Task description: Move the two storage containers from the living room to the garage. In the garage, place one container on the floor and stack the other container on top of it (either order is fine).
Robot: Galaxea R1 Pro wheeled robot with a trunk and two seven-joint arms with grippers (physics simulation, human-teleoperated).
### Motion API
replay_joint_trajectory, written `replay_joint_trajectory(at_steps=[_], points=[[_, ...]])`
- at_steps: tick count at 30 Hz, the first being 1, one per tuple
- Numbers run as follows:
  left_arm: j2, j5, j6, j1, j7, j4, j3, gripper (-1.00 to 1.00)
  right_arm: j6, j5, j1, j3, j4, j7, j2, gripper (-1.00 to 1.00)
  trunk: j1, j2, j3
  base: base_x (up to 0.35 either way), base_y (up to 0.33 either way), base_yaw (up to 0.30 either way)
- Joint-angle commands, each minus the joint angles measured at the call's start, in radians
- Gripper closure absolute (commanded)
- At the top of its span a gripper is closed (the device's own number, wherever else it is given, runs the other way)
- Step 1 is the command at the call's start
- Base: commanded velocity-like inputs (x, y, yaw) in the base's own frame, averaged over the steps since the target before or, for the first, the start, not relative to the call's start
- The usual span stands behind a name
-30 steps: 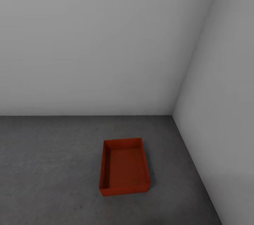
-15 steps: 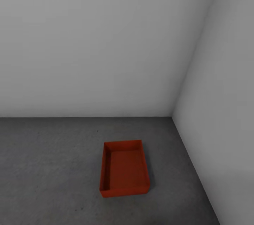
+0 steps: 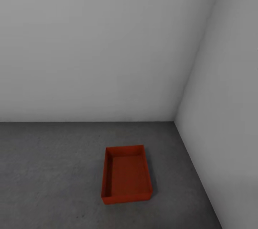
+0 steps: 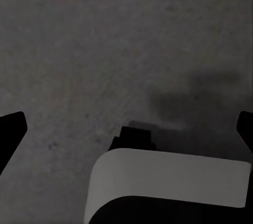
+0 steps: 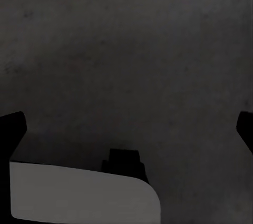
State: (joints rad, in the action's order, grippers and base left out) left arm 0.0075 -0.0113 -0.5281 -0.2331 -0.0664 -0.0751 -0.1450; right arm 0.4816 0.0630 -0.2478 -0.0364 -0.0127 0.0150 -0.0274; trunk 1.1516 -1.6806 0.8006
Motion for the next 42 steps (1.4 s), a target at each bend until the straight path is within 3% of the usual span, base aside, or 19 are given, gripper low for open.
replay_joint_trajectory(at_steps=[1,8,42], points=[[-0.001,-0.001,-0.006,-0.002,-0.002,-0.004,-0.004,-1.0,0.003,0.005,-0.001,-0.003,-0.002,0.002,0.0,-1.0,0.0,0.0,-0.001,0.0,0.0,0.0],[-0.002,-0.001,-0.003,-0.002,-0.003,-0.004,-0.004,-1.0,0.002,0.005,-0.001,-0.003,-0.002,0.002,0.0,-1.0,0.0,0.0,-0.012,0.0,0.0,0.0],[-0.004,-0.001,-0.001,-0.002,-0.004,-0.004,-0.004,-1.0,0.002,0.005,-0.001,-0.003,-0.003,0.002,0.0,-1.0,-0.13,0.238,-0.175,0.0,0.0,0.0]])
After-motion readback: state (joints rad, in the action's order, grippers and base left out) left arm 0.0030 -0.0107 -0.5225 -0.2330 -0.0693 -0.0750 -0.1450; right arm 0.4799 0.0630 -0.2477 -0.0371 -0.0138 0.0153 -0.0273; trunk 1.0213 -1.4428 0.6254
